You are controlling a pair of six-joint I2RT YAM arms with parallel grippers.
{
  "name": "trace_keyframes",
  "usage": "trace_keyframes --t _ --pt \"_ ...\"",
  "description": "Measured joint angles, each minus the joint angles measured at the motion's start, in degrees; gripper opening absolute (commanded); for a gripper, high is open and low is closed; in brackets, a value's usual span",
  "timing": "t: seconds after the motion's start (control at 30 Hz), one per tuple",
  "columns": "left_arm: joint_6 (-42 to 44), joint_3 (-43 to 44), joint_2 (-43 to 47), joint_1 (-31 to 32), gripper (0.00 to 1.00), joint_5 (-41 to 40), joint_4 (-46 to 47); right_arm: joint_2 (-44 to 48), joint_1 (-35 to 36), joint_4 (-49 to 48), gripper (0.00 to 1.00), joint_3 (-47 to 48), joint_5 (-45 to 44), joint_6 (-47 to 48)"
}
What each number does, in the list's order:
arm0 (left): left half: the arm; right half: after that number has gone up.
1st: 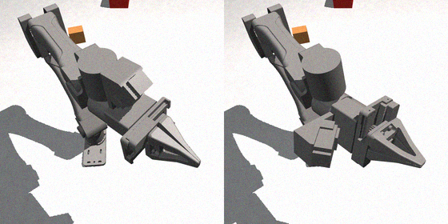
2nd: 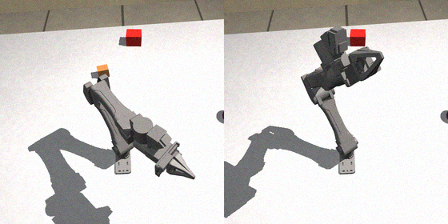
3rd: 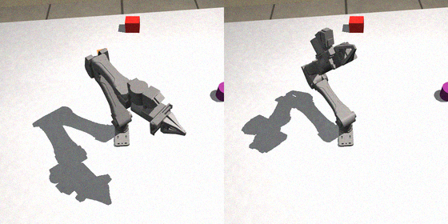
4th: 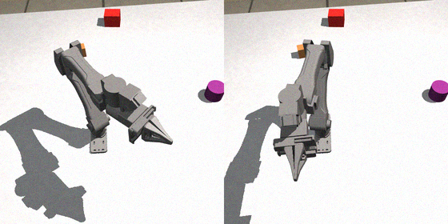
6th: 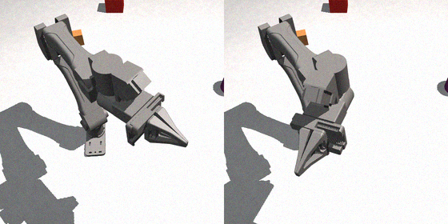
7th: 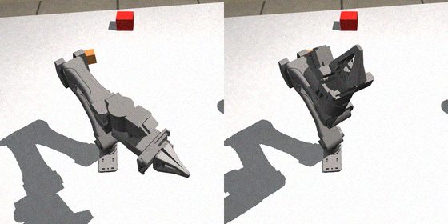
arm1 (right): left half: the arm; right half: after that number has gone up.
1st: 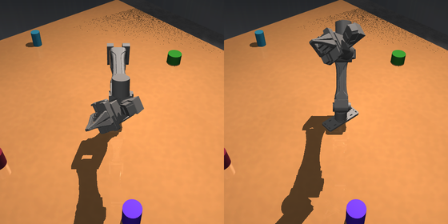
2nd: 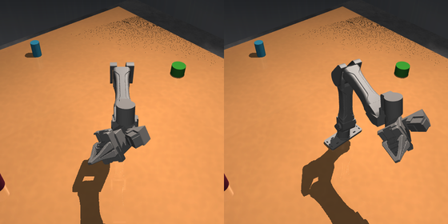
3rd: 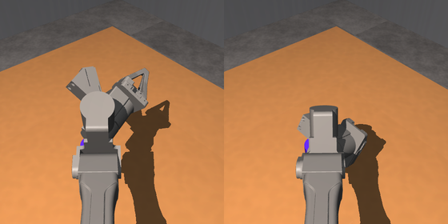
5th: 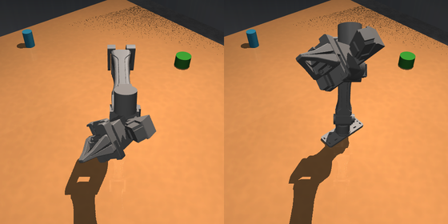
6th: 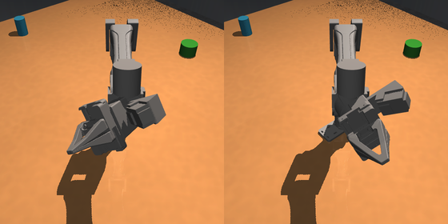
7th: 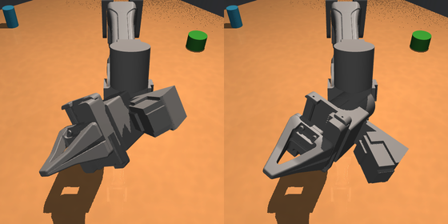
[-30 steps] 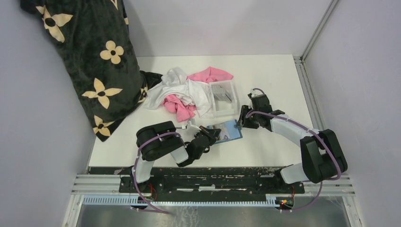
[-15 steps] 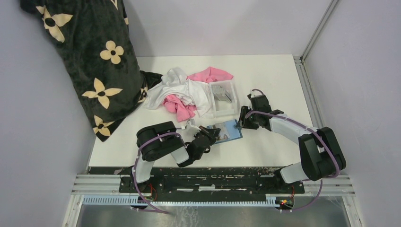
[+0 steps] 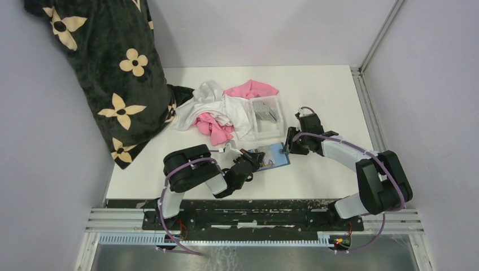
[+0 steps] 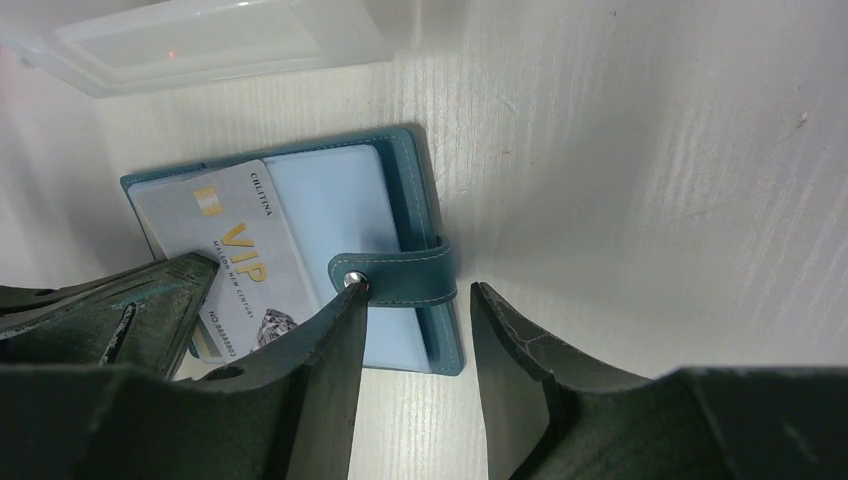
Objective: Put the credit cards into the card holder
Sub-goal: Insert the credit card into the card holder.
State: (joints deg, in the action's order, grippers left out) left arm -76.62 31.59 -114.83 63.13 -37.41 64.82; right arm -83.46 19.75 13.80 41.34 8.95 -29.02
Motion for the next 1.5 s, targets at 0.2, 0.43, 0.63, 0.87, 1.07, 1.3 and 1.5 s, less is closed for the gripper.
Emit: trace_keyframes --t 0.2,0.43,0.63,0.87,1.07,1.3,1.5 --pt "0.8 1.2 -1.2 0.0 0.03 0.3 0.2 -0.8 0.0 0.0 0.49 0.0 0.0 0.0" --pt "1.1 2.5 -2.5 0.0 0.03 1.5 0.6 -1.0 0.0 0.0 0.49 0.0 0.0 0.1" --pt "1.1 2.8 -2.8 0.0 0.08 2.0 0.7 -1.3 0.0 0.0 0.49 0.0 0.0 0.4" --pt "1.3 5.1 -2.8 0.0 0.09 4.2 -2.3 -1.9 0.0 0.3 0.49 0.1 -0.2 0.5" --pt "1.3 6.0 -2.8 0.0 0.1 5.3 -4.1 -2.0 0.0 0.4 0.49 0.1 -0.2 0.5" --pt "1.4 6.5 -2.8 0.0 0.03 5.8 -5.2 -2.2 -0.1 0.4 0.49 0.1 -0.3 0.4" --pt "1.4 6.2 -2.6 0.0 0.03 6.1 -5.2 -2.2 -0.1 0.4 0.49 0.1 -0.5 0.4"
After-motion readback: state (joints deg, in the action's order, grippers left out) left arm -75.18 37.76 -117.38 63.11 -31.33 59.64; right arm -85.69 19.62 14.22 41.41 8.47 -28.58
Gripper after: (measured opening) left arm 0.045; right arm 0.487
